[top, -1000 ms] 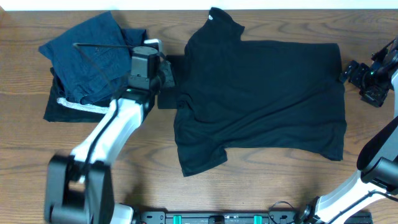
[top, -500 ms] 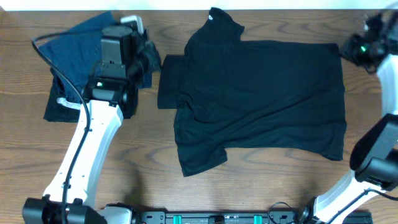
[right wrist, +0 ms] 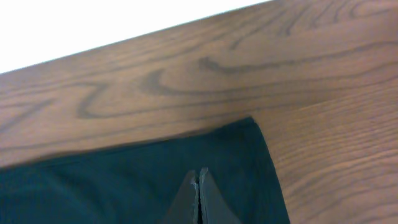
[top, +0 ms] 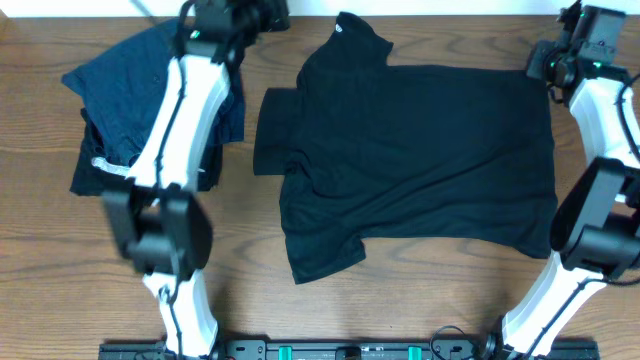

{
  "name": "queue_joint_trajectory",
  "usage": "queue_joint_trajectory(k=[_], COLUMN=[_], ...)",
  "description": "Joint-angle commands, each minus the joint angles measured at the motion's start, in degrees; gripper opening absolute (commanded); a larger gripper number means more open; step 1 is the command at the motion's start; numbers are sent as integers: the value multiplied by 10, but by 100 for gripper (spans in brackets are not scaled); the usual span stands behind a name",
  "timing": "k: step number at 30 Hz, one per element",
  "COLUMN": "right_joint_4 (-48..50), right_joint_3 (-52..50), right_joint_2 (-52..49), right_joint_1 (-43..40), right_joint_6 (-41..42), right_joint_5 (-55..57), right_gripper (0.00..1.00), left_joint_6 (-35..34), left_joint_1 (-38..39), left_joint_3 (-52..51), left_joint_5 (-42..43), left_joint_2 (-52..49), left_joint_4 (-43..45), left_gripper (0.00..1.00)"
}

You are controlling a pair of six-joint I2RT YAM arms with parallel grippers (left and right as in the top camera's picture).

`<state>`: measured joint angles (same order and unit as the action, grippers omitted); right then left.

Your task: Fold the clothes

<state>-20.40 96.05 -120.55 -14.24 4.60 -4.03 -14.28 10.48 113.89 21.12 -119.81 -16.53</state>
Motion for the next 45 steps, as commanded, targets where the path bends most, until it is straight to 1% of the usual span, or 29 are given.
queue_joint_trajectory(k=[1,3,9,14,19,22,26,28,33,45], right_joint_4=[15,27,55,59,58,59,59,59,57,57], right_joint_3=[8,8,8,8,8,8,8,8,8,7], right_joint_2=[-28,-42,-90,-126,-150,-155,-155,-155,-155,-155], right_joint_1=[-2,-1,1,0,-1,0,-1,-1,-1,-1], right_joint_6=[-20,-26,-47,-47,-48,-49,-49,-49,-49,-49], right_joint_5=[10,11,11,13,17,22,24,24,23,23], right_gripper=[1,1,1,1,1,1,1,1,1,1], left_joint_6=[23,23,22,22,23,41,42,42,42,42], left_joint_1=[22,26,28,28,28,28,28,28,28,41], left_joint_3=[80,99,100,100,100,99,95,87,77,48], left_joint_5=[27,27,26,27,24,22,22,16,-49,-54], left_joint_2=[-72,-110,-196,-241,-252,-254,-258,-259,-260,-261], left_joint_4=[-1,7,62,64,9,-23,-49,-50,-49,-24], left_gripper=[6,6,6,6,6,6,6,6,6,6])
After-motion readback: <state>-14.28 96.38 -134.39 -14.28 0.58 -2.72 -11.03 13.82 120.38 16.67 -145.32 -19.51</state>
